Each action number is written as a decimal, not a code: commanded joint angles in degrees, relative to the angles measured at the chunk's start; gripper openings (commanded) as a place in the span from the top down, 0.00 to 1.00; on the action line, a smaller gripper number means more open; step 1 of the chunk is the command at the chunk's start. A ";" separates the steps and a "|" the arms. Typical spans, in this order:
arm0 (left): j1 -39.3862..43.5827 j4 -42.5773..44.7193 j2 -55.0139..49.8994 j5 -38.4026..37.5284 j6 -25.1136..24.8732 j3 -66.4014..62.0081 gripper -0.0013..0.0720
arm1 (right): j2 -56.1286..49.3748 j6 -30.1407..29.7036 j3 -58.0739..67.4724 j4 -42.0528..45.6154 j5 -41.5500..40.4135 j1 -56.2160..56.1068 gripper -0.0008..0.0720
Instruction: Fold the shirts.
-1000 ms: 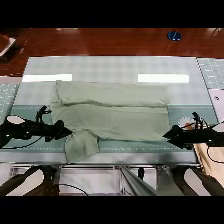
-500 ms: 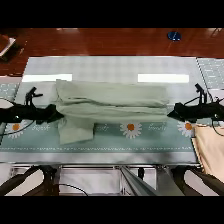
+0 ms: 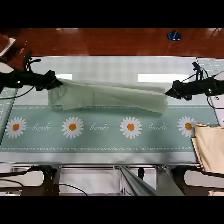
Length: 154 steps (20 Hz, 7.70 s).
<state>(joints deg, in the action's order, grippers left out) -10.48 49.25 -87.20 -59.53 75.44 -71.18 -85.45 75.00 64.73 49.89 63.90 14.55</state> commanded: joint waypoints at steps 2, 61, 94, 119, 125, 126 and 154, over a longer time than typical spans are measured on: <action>1.22 0.26 -13.18 -2.75 2.75 -14.71 0.96 | -10.25 1.44 9.75 -0.55 -0.70 -1.62 0.96; 34.82 15.06 -12.59 -14.64 15.08 -31.85 0.96 | 43.08 6.49 -12.92 -11.50 10.19 -0.52 0.96; 14.10 4.66 45.03 13.00 9.88 35.85 0.96 | 5.51 18.27 27.78 29.33 20.44 -27.15 0.43; 15.52 4.70 45.03 13.55 9.64 35.85 0.96 | -1.70 4.76 -18.56 -20.48 -17.79 -28.72 0.43; 15.52 4.70 45.00 13.77 9.66 35.85 0.96 | -5.29 -2.84 -2.14 -17.84 -9.53 -27.65 0.96; 15.50 4.70 45.00 13.79 9.66 35.85 0.96 | -5.14 -1.33 2.47 -14.86 -6.51 -27.23 0.96; 20.85 4.68 45.03 22.77 9.66 35.85 0.96 | 41.16 19.63 14.95 30.91 42.53 42.05 0.96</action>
<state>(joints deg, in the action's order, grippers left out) 10.11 53.91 -42.15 -39.03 85.12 -35.35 -49.71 95.00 85.62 72.62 104.62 49.04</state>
